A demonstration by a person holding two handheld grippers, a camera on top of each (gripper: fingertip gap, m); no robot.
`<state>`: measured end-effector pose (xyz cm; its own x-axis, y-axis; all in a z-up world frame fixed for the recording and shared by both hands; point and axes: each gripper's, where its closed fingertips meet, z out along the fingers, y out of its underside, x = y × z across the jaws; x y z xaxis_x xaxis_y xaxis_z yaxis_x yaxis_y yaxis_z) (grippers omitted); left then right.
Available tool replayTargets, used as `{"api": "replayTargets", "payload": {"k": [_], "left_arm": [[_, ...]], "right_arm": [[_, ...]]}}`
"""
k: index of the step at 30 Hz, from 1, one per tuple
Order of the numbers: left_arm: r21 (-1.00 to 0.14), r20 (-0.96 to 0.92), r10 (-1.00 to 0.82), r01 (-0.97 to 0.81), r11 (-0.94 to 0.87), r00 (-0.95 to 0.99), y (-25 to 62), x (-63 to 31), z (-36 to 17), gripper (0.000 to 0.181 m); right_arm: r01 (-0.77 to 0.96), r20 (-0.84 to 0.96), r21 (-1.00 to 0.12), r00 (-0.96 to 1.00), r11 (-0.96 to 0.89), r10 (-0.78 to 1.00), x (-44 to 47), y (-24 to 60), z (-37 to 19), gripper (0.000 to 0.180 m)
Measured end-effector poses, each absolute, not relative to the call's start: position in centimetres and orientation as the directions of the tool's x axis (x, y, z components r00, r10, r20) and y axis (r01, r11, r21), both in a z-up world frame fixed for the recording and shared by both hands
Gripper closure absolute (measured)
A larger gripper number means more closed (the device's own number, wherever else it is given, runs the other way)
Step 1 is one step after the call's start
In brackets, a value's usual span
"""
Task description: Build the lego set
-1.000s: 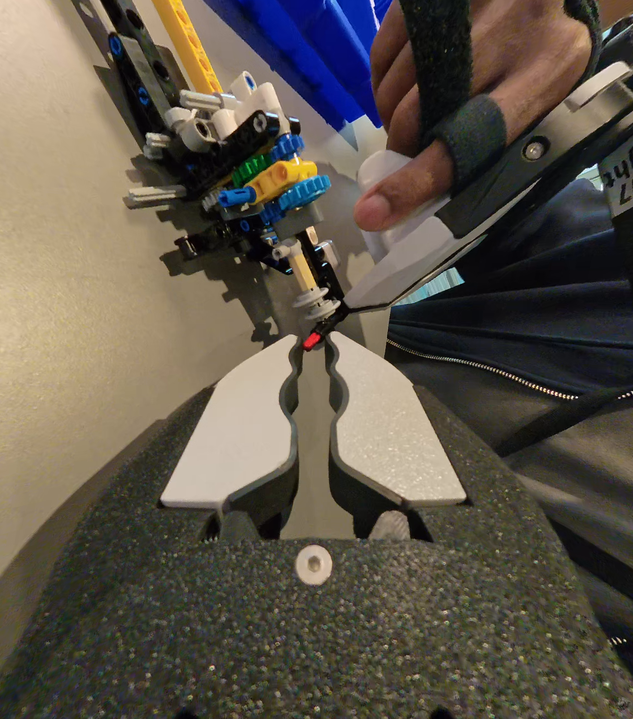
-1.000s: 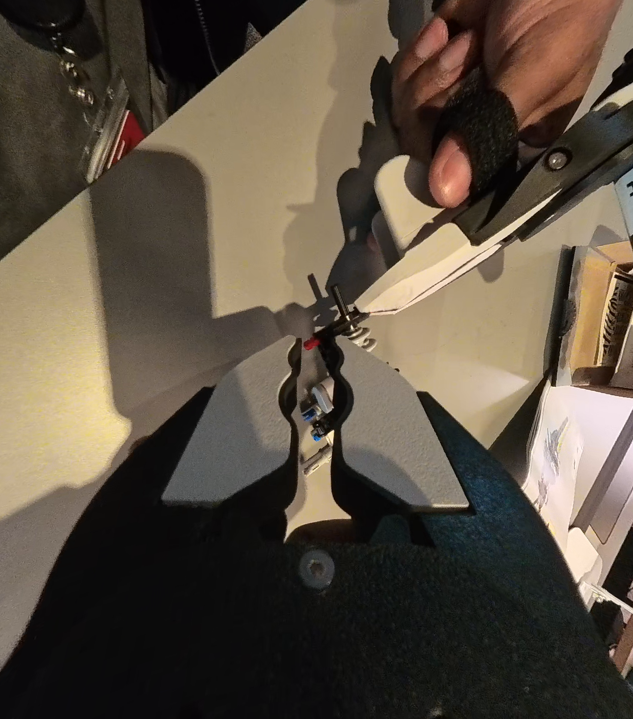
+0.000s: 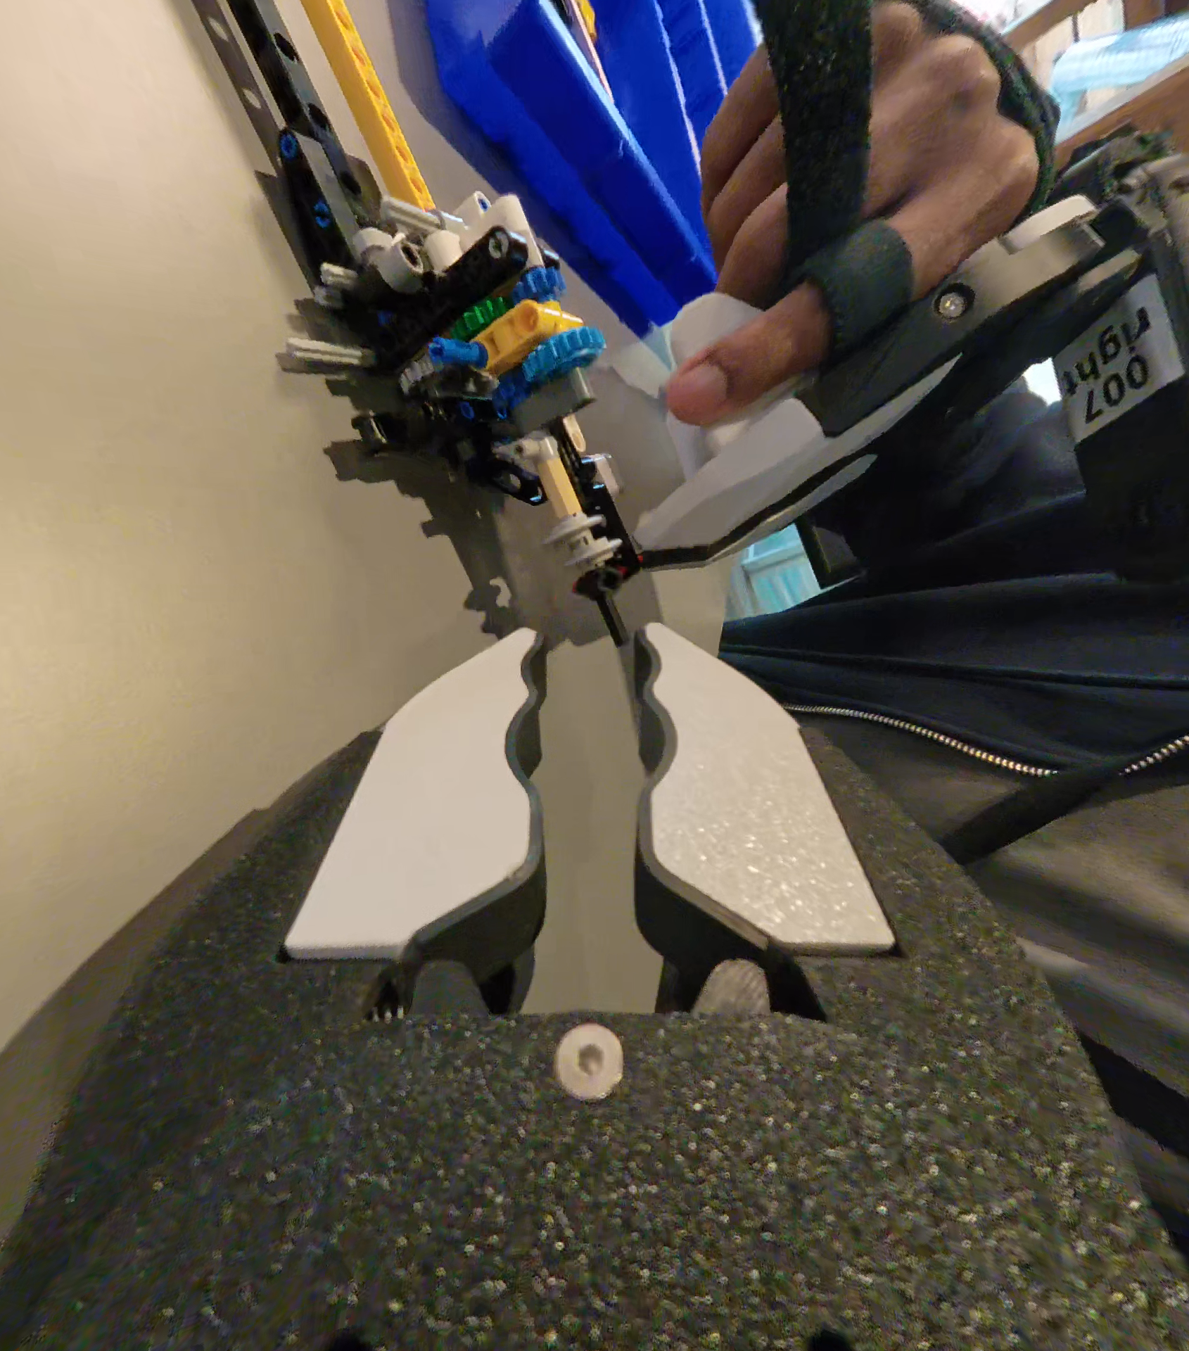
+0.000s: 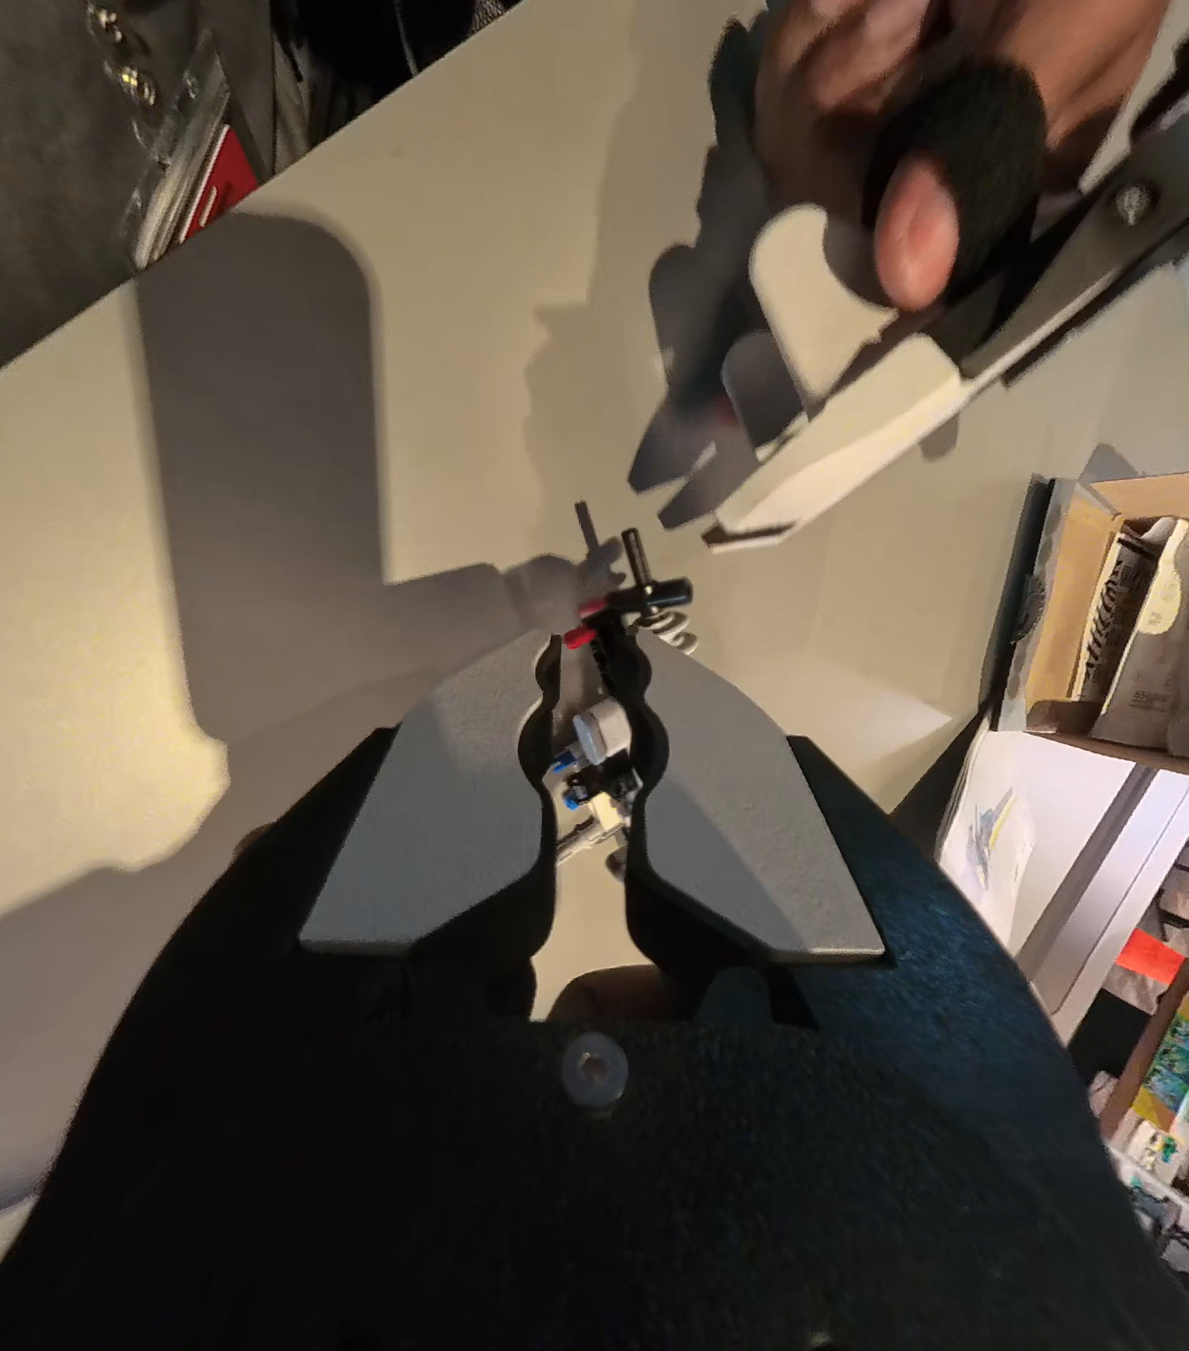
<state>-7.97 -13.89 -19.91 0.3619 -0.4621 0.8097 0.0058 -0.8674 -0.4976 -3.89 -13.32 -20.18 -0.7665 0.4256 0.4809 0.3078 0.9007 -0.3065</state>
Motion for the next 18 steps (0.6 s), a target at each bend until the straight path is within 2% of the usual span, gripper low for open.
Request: {"api": "replayTargets", "payload": {"k": [10, 18], "left_arm": [[-0.580, 0.717, -0.496, 0.024, -0.815, 0.490, -15.0, -6.4, -20.6, 0.158], [-0.605, 0.686, -0.508, 0.020, -0.796, 0.522, -14.9, -6.1, -20.7, 0.158]], "right_arm": [[0.249, 0.445, -0.248, -0.829, 0.936, 0.339, -4.1, -13.5, -20.6, 0.162], [0.200, 0.413, -0.191, -0.872, 0.961, 0.264, -4.6, -13.4, -20.6, 0.162]]}}
